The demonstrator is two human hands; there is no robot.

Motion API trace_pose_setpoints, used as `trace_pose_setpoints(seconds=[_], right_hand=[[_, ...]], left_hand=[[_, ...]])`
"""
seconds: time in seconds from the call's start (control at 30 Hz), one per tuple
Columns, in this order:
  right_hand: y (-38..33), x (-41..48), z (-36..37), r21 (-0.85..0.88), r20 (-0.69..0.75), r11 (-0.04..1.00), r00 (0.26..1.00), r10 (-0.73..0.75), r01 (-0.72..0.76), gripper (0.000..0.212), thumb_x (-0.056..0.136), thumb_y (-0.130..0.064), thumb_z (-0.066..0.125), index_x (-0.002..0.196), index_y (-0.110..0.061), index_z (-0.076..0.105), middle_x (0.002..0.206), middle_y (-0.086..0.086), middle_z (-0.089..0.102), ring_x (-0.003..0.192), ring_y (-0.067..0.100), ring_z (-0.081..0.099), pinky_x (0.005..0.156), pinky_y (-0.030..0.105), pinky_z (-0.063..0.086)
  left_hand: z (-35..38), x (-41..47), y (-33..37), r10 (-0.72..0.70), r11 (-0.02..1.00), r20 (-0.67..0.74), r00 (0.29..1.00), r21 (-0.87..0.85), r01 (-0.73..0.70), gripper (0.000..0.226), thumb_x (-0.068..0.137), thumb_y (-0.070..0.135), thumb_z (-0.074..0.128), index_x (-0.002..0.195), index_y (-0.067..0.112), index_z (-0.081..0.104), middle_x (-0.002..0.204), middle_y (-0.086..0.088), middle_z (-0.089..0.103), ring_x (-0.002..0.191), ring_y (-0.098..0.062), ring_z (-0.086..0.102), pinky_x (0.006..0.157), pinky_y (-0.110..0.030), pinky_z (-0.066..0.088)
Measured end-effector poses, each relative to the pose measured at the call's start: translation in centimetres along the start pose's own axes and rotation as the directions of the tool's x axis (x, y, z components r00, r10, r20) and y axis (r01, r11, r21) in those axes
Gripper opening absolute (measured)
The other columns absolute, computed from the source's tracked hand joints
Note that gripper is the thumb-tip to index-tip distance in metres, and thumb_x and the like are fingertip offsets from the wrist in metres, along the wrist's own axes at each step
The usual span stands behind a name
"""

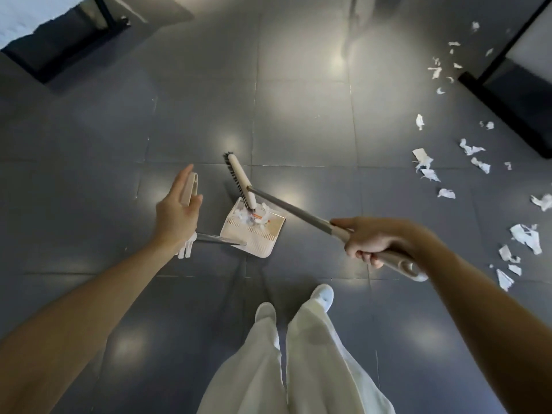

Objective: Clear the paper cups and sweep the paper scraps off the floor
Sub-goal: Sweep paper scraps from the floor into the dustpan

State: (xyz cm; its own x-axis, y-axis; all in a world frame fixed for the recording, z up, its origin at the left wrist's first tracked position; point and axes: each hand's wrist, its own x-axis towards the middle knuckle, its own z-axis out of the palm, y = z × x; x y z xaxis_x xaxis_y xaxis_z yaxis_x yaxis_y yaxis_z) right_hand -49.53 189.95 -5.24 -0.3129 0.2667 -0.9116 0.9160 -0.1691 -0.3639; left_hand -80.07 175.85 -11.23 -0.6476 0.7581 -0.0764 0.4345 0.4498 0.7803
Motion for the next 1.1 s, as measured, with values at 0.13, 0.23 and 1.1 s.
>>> trace_pose_setpoints(seconds=[0.13,0.23,1.1], right_hand=[[2.1,-2.0,-4.4,0.074,-0.088,0.997,0.996,-0.007,0.014,0.077,0.087,0.010,0.046,0.149,-0.034,0.030,0.057,0.008,0.041,0.032,0.011,0.037,0.036,0.018,0.036],[4.6,-3.0,-7.8,0.133,-0.147,0.991,0.989,-0.007,0.026,0.068,0.087,0.011,0.046,0.142,-0.028,0.039,0.057,0.008,0.040,0.032,0.012,0.035,0.036,0.017,0.034],[31.9,-7.8,-36.1,0.514,-0.486,0.853,0.788,0.378,-0.092,0.033,0.082,0.003,0.047,0.112,-0.008,0.052,0.041,0.007,0.052,0.033,0.021,0.046,0.047,0.026,0.042]], left_hand=[[2.9,1.5,4.5,0.078,0.997,0.031,0.996,0.018,-0.078,0.057,0.093,0.007,0.055,0.144,0.027,0.042,0.143,0.007,0.048,0.119,-0.008,0.049,0.094,-0.014,0.036],[6.4,2.8,8.0,0.127,0.992,0.072,0.989,-0.010,-0.127,0.057,0.093,0.006,0.056,0.144,0.025,0.041,0.146,0.005,0.046,0.131,-0.011,0.044,0.101,-0.013,0.031],[45.9,10.9,40.6,0.464,0.871,0.504,0.729,-0.107,-0.480,0.059,0.096,0.004,0.051,0.149,0.027,0.034,0.135,0.019,0.045,0.125,-0.015,0.049,0.085,0.004,0.027]])
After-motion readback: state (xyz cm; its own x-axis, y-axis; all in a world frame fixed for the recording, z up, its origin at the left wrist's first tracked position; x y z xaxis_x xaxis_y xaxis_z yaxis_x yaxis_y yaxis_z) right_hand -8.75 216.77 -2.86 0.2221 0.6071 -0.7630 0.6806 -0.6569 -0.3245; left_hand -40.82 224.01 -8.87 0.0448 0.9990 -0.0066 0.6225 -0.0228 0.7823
